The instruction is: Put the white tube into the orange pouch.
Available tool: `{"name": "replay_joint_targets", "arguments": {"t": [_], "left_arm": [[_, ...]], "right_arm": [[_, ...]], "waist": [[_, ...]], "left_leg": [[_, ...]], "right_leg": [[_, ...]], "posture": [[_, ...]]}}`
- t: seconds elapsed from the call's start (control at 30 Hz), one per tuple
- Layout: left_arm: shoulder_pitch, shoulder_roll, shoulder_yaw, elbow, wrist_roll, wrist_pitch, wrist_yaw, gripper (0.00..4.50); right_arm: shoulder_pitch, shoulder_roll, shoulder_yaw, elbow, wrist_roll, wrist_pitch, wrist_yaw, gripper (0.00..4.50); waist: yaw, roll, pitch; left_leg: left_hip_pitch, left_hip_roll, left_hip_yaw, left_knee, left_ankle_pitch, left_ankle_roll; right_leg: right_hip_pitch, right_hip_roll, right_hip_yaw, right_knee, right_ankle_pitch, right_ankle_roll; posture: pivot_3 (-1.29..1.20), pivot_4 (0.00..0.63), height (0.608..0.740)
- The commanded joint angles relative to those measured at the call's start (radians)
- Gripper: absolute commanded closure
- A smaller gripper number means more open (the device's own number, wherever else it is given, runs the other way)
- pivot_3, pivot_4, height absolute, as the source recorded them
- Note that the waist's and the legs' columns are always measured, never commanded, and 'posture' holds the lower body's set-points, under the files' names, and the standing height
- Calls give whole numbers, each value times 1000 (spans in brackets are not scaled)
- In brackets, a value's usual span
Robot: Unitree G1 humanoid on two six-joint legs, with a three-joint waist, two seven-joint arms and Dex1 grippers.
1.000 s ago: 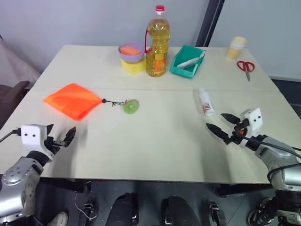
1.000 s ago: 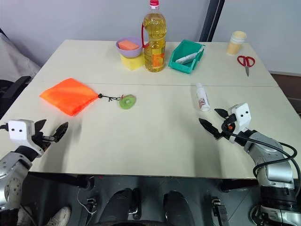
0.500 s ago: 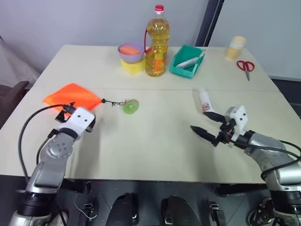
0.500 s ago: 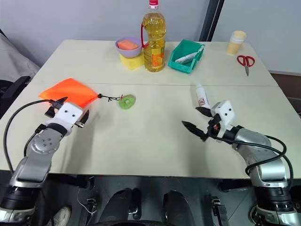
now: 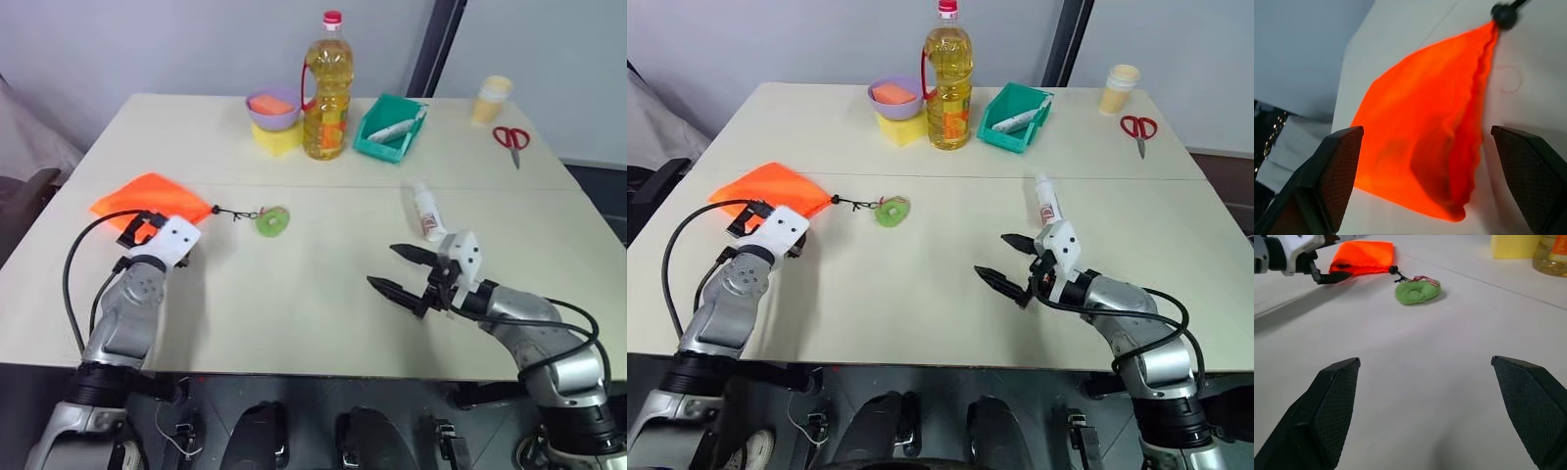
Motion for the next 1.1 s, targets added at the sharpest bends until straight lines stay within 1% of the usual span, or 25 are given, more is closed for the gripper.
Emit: {"name": "replay_joint_targets", "arguments": {"t": [0.03,0.2,0.43,0.53,0.57,0.6,0.73,0.77,1.0,1.1], "left_arm": [[-29,5,11,16,21,-25,26,0],[-85,4,12,98,26,-70,64,0],[-183,1,-4,258,30,-127,88,0],[-212,-1,-8,315,29,-153,95,865],[-217,-1,-7,327,28,-160,96,1255],[-219,-1,-5,338,24,-166,96,1846],[-220,3,6,363,13,-186,97,3837],[-218,5,11,364,9,-190,97,4444],[-206,-7,50,339,-48,-185,77,4444],[-207,-50,38,270,-110,-223,16,4444]], "right_arm": [[1,12,4,-43,10,-14,-7,40],[2,16,21,-69,16,8,-27,40],[2,17,23,-83,19,19,-45,40],[1,17,13,-78,17,11,-51,0],[1,17,10,-77,16,8,-54,0],[2,19,5,-75,17,5,-57,0],[7,22,-5,-79,19,1,-65,0],[10,23,-4,-84,18,2,-68,0],[12,27,0,-96,18,5,-80,0],[4,27,-2,-94,18,4,-81,0]], "waist": [[0,0,0],[1,0,0],[1,-1,0],[0,-1,0],[0,-1,0],[0,-1,0],[0,-1,0],[0,-1,0],[0,-1,0],[3,-1,0]], "left_leg": [[0,0,0,0,0,0],[0,0,0,1,0,0],[0,0,0,3,0,0],[0,0,0,3,0,0],[0,0,0,4,0,0],[0,0,0,4,0,0],[-1,0,0,5,0,0],[-1,0,0,6,0,0],[-1,1,0,11,0,1],[-1,1,0,11,0,1]], "right_leg": [[0,0,0,0,0,0],[0,0,0,1,0,0],[0,0,0,3,0,0],[-1,0,0,4,0,0],[-1,0,0,5,0,0],[-1,0,0,5,0,0],[-2,0,0,7,0,0],[-2,0,0,7,0,0],[-1,0,0,11,0,0],[-1,0,0,12,0,0]], "posture": [[0,150,737],[0,150,737],[0,150,737],[0,150,737],[0,150,737],[0,150,737],[0,150,737],[0,150,737],[0,150,737],[0,150,737]]}}
